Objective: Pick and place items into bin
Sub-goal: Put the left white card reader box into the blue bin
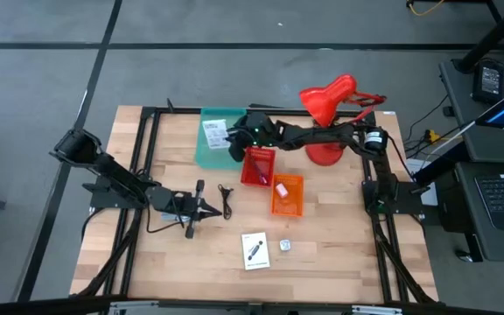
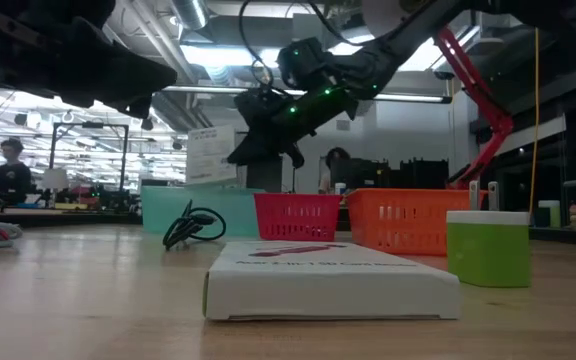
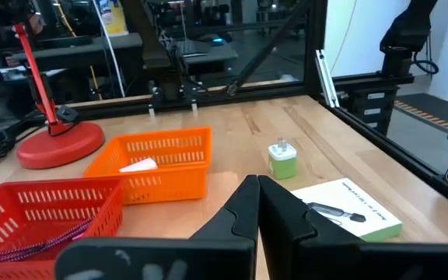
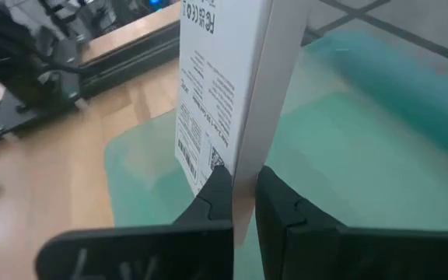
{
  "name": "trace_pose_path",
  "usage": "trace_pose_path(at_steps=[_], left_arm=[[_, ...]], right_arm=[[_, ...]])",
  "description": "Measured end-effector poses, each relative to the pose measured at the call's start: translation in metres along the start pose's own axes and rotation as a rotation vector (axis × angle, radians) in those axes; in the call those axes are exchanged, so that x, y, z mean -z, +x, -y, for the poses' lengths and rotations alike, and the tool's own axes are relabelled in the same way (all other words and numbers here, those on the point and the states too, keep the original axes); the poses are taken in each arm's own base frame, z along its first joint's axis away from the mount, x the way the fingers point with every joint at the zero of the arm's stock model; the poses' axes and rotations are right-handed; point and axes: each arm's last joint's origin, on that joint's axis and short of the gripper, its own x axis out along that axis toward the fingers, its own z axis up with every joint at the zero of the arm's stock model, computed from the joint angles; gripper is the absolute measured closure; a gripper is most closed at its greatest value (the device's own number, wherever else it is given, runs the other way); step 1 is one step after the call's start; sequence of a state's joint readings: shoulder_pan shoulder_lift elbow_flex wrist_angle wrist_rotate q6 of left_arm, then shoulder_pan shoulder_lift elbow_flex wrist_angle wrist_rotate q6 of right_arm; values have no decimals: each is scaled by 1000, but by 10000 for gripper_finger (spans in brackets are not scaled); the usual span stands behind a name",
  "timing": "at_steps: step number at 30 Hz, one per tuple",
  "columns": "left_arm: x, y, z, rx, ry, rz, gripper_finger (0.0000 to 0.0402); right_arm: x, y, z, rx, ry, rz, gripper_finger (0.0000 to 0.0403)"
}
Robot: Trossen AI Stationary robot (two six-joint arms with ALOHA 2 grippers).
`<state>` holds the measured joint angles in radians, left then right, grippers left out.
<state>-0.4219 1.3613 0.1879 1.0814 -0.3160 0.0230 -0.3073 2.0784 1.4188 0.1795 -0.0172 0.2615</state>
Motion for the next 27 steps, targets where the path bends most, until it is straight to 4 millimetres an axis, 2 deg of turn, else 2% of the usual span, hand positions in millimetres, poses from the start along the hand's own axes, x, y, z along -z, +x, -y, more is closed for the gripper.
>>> trace_pose_path(at_steps=[12, 23, 27], left_arm=[[0, 0, 0, 5, -65, 0, 400], [0, 0, 0, 5, -78, 0, 400], [0, 0, 0, -1, -79, 0, 400]], right_arm=[[8, 0, 7, 40, 30, -120, 386], [7, 0, 9, 43, 31, -114, 297], [6, 0, 9, 38, 16, -102, 276]])
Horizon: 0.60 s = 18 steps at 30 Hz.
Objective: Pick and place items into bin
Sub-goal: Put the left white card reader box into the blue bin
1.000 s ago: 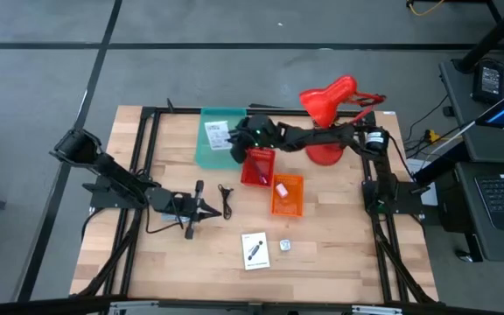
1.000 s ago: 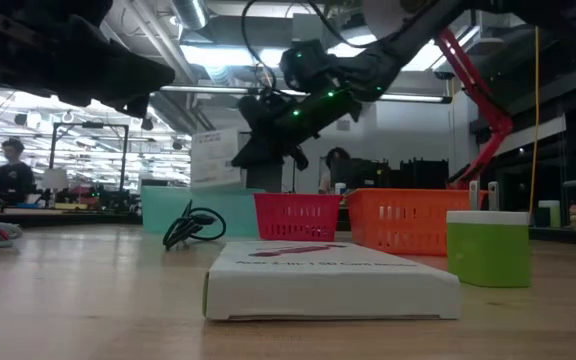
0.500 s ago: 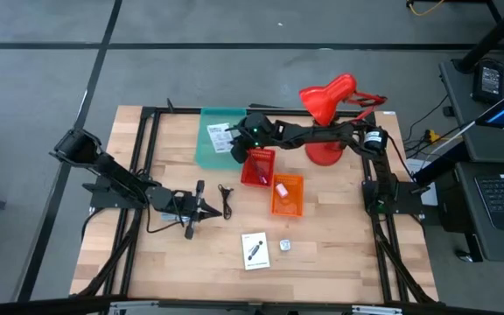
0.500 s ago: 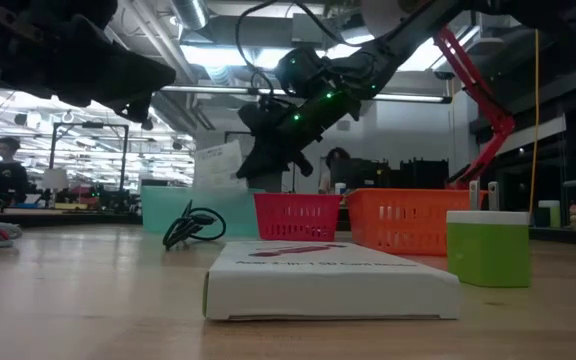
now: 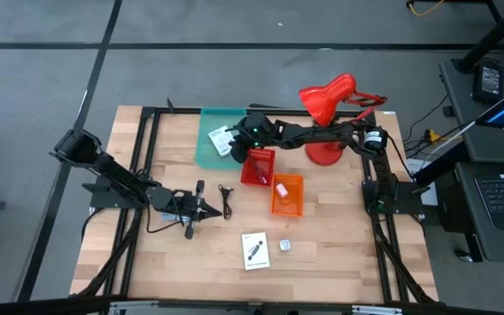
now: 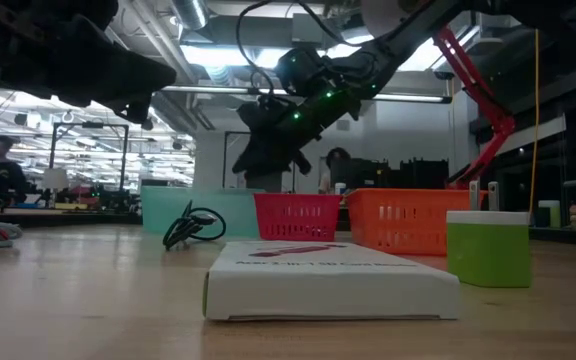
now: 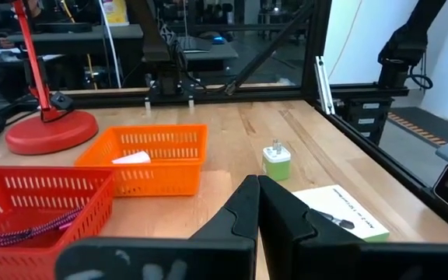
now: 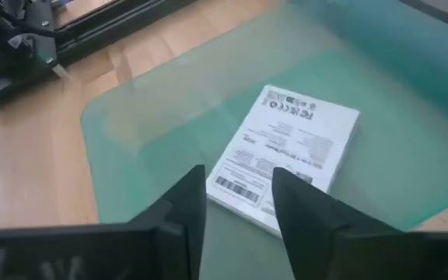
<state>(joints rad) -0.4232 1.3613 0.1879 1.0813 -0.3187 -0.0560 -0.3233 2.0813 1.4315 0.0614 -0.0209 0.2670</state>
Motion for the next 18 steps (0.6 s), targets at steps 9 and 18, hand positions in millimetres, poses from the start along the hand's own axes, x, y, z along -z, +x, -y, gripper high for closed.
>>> trace_pose_path(at_steps=[9, 18], left_arm=[[0, 0, -1, -37, 0, 2, 400], [0, -1, 3, -12, 5, -5, 400]], right_arm=[[-10, -27, -33, -84, -148, -6, 291], [22, -69, -100, -181, -357, 4, 371]])
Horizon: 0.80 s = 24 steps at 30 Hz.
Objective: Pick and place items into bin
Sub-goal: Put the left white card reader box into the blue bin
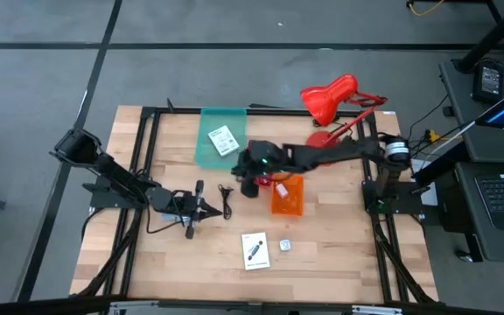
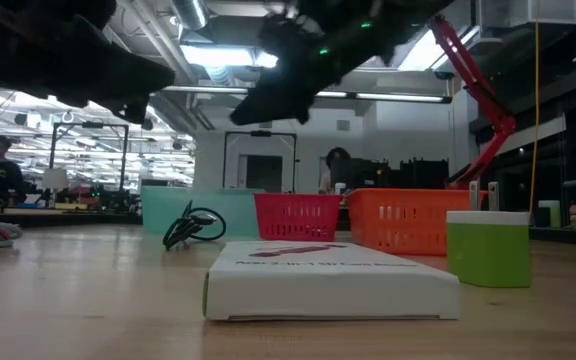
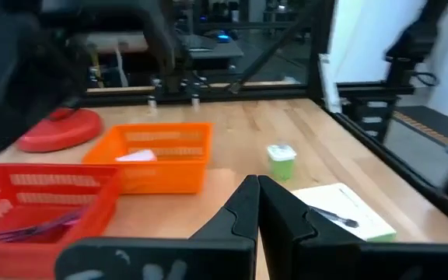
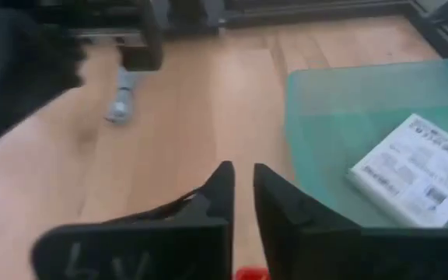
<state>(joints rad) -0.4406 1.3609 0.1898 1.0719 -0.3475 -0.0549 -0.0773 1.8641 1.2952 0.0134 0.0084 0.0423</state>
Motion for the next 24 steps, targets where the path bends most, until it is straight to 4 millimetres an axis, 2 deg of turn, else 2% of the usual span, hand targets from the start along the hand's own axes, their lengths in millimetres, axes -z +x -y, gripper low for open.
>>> trace_pose_path(at_steps=[3, 5, 10, 16, 20, 24], left_arm=[[0, -2, 6, 31, 4, -2, 400], [0, -2, 9, 24, 28, -4, 400], [-12, 17, 18, -45, 111, -105, 400], [-31, 43, 23, -90, 88, -399, 400], [-36, 56, 28, -82, 50, -437, 400], [-30, 73, 35, -50, 47, -475, 400]], right_arm=[[19, -18, -13, -37, 14, 57, 397], [33, -32, -20, -55, 8, 99, 398], [55, -67, -41, -118, 33, 229, 397], [82, -85, -73, -224, 11, 219, 401], [99, -91, -99, -301, -9, 188, 401], [112, -100, -125, -287, -63, 158, 402]])
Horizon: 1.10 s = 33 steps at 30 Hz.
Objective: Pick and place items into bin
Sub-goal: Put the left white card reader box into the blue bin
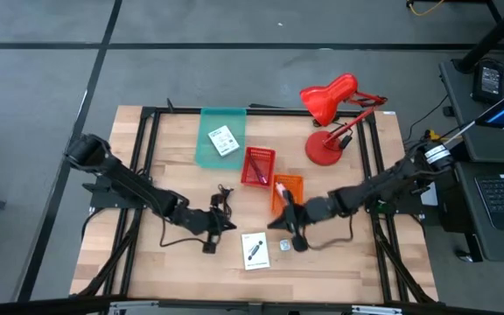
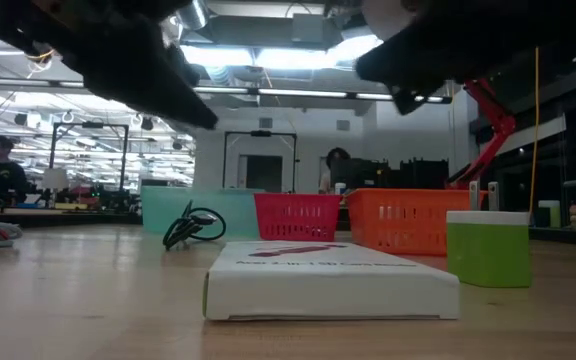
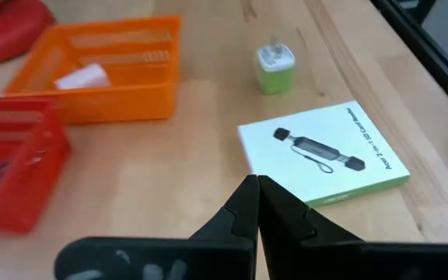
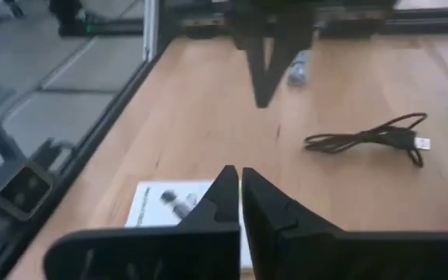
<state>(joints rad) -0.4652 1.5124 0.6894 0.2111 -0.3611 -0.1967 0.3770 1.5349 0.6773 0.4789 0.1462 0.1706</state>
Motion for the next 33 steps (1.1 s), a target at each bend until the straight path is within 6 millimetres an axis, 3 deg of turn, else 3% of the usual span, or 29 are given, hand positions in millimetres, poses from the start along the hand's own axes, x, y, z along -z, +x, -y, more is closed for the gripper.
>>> trace_pose_path(at_steps=[5, 14, 25, 33], left_arm=[[-6, 27, 12, 48, 17, -68, 400], [-21, 57, 25, 18, 39, -238, 400], [-34, 60, 30, -11, -71, -371, 400], [-26, 66, 31, -9, -78, -418, 400]], right_arm=[[8, -6, -29, 39, -140, -10, 402], [22, -17, -55, 169, -229, -59, 403], [37, -30, -78, 195, -241, -96, 403], [40, -33, -81, 211, -188, -106, 403]])
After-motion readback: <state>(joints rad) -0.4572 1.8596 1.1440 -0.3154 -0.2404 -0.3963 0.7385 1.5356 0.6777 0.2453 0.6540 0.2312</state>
